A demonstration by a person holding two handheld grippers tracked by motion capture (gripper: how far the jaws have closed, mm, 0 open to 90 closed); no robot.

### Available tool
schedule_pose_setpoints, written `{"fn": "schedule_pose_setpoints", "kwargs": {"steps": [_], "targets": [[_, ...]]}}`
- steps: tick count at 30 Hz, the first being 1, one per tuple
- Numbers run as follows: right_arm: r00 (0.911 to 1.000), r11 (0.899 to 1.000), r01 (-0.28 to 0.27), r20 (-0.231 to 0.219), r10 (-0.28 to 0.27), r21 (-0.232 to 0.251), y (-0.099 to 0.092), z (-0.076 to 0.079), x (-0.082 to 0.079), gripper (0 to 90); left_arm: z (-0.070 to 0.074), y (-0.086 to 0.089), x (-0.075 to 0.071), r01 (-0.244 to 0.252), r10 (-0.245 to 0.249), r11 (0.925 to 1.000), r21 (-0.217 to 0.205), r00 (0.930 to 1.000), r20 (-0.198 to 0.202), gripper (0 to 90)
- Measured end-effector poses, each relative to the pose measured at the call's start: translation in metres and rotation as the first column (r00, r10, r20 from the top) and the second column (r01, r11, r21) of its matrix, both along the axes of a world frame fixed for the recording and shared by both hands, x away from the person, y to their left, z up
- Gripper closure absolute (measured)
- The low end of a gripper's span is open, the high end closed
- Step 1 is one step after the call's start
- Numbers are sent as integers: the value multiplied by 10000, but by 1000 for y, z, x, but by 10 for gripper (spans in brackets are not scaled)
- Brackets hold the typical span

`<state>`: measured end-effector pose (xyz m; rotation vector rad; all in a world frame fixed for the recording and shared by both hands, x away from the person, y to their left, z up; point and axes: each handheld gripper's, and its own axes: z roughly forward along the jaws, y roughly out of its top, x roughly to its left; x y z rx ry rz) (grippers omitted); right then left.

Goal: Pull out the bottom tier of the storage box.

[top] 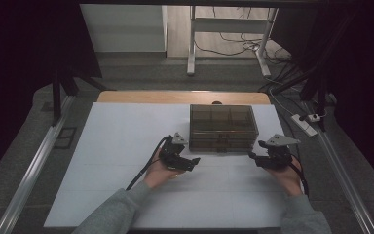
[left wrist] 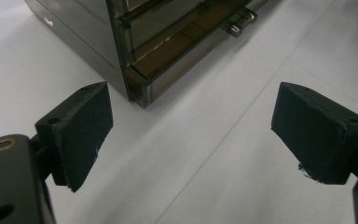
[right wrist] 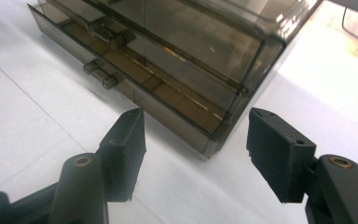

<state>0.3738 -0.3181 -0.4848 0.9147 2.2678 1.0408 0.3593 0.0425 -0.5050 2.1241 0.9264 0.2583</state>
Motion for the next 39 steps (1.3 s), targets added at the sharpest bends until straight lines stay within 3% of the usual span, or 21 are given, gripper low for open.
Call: {"fn": "schedule_pose_setpoints", "kwargs": {"steps": [7, 29, 39], "targets": [[9995, 10000, 19, -321, -21, -39, -2, -5, 5, 375, -2, -4, 7, -88, 87, 9999, -103, 10000, -39, 131], [9948, 9992, -88, -1015, 48, -389, 4, -21, 17, 391, -7, 0, 11, -191, 196, 9996, 227, 9996, -202, 127], [9921, 9989, -74, -1251, 17, -454, 4, -23, 17, 467, -10, -3, 10, -127, 136, 9994, 331, 9996, -264, 128]]}}
